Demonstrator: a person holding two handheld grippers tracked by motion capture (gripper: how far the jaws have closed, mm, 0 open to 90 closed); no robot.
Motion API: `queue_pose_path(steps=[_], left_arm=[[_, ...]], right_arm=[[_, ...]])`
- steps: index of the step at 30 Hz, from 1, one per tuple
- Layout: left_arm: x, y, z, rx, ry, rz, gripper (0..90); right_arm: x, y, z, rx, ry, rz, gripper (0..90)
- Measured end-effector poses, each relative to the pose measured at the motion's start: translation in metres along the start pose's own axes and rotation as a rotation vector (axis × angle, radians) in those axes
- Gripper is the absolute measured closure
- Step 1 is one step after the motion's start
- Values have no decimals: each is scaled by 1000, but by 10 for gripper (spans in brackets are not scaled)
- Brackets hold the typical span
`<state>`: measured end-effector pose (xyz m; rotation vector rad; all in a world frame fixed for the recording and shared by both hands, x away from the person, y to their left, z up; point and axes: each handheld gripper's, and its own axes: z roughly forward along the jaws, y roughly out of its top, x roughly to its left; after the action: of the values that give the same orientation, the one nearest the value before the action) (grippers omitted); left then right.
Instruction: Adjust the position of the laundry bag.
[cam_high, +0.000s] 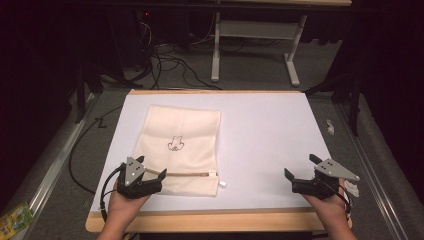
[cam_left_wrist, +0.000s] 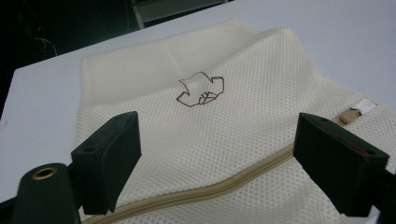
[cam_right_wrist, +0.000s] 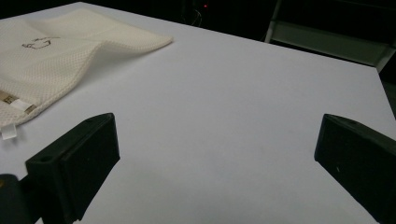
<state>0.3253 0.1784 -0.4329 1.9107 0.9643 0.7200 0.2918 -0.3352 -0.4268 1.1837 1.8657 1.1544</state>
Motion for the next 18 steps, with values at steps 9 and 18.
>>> queue_pose_path(steps=[9,18], left_arm=[[2,-1,6,32,-32,-15,163],[4,-1,5,5,-77,-59,201]], right_arm=[[-6,-3,-2,5,-16,24,3],[-7,-4,-4,0,-17,36,8]])
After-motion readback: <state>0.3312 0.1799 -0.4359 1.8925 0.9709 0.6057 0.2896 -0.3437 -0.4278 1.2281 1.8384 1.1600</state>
